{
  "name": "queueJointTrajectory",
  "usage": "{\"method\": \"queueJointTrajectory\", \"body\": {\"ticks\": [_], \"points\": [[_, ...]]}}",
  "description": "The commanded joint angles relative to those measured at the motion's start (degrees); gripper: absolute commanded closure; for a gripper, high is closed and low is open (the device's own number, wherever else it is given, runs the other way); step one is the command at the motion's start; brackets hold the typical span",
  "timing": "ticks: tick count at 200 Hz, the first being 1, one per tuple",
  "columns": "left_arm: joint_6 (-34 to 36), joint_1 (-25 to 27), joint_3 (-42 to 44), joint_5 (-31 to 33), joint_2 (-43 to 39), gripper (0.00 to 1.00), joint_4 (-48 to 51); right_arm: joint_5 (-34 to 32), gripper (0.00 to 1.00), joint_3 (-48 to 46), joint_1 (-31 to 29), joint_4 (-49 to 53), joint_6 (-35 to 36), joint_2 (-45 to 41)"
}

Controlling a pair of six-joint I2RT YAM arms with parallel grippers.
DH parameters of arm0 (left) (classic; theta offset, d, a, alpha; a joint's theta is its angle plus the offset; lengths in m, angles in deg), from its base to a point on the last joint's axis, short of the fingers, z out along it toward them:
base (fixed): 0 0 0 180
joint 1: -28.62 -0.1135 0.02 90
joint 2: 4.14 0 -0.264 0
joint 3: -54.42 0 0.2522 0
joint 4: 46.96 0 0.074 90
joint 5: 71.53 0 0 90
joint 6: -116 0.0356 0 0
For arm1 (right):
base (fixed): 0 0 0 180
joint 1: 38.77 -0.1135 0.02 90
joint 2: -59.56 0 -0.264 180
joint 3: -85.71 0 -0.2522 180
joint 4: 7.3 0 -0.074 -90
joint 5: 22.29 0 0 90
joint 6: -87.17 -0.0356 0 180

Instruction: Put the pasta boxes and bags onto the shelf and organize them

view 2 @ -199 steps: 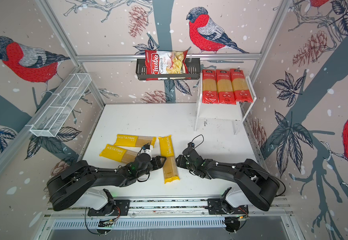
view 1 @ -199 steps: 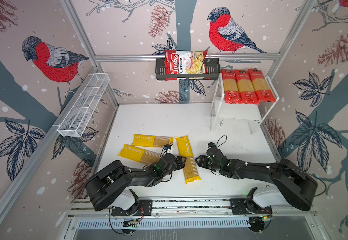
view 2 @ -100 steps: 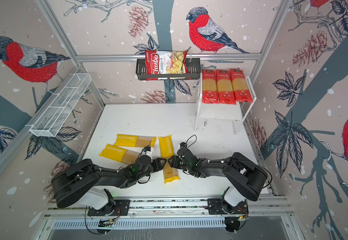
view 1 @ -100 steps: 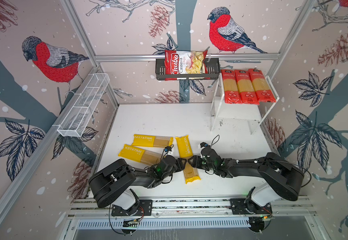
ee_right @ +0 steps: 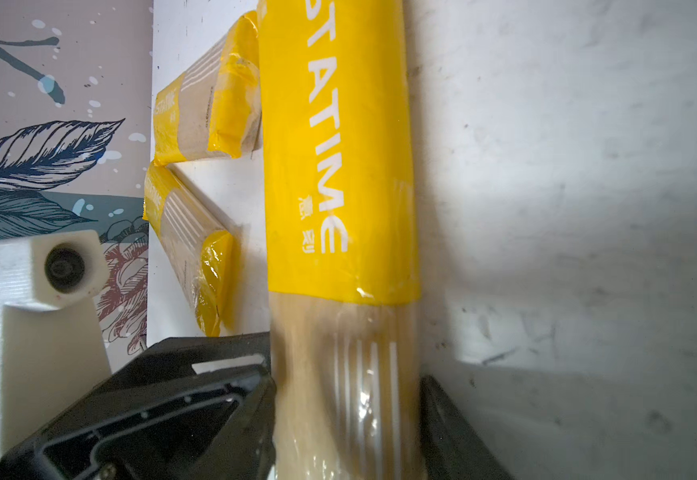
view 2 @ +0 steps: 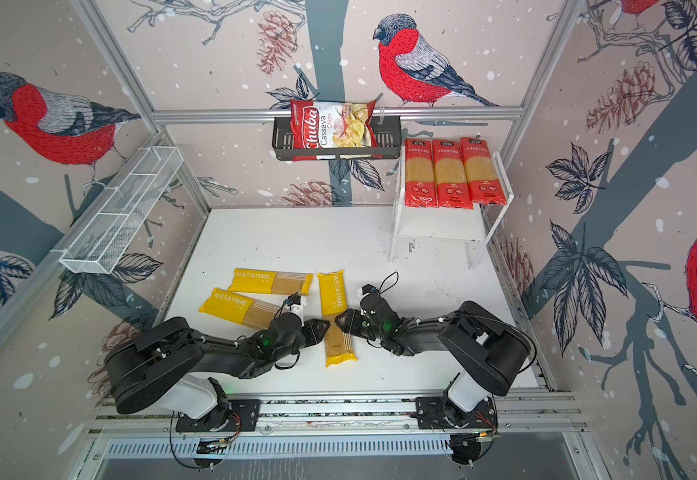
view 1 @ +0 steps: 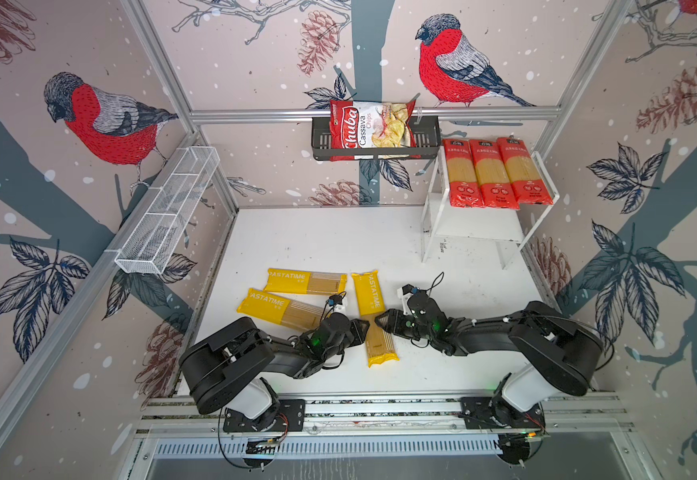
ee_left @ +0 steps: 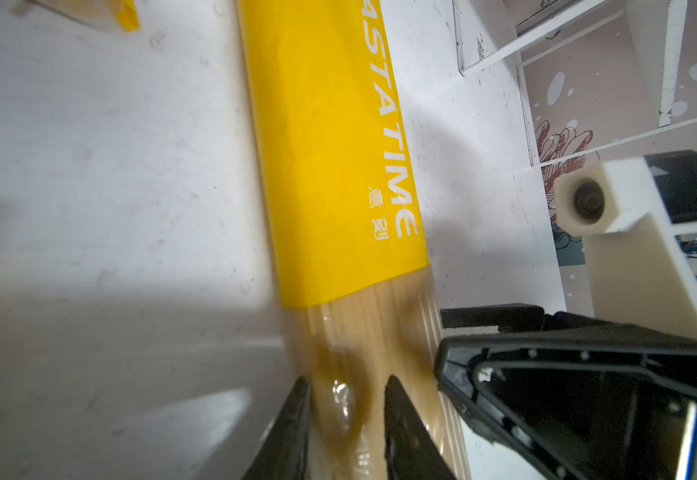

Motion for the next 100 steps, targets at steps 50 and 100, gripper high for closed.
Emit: {"method": "queueJointTrajectory", "body": {"ticks": [50,100], "points": [[-0.45,0.10,-0.06,-1.32,-0.88,0.75,-3.62,4.55,0.65,-0.17,0.03,-7.14,-1.03,-0.62],[1.65,0.10,-0.99,-3.35,-3.49,0.70,-1.61,3.58,0.74,-1.40,0.29,-7.56,-1.11,-2.71]]}}
